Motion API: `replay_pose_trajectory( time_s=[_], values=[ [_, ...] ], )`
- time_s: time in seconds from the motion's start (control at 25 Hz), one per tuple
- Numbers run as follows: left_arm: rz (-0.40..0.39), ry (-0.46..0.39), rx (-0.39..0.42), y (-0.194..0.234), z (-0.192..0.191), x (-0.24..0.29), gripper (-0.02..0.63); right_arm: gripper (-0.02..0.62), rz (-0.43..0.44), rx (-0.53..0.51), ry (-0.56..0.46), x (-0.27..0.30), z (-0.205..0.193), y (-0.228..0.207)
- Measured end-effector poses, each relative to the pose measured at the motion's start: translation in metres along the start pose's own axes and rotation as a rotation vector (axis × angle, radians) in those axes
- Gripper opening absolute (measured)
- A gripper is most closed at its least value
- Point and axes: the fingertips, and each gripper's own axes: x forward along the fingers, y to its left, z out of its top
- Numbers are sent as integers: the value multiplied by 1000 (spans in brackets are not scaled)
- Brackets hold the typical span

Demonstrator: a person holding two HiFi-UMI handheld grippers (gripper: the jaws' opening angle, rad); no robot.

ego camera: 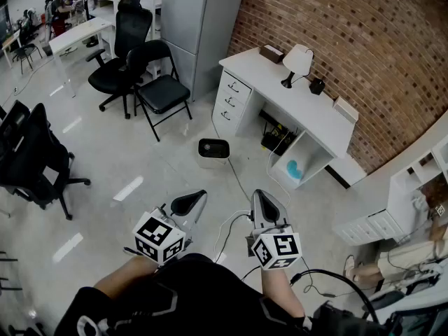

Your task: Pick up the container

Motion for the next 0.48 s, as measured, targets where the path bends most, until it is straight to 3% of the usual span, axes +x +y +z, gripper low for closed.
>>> replay_pose_trajectory(
  time_s=[0.48],
  values=[
    [-1, -14, 3, 9, 3, -11, 5, 8, -1, 22, -10, 4, -1, 12]
  ],
)
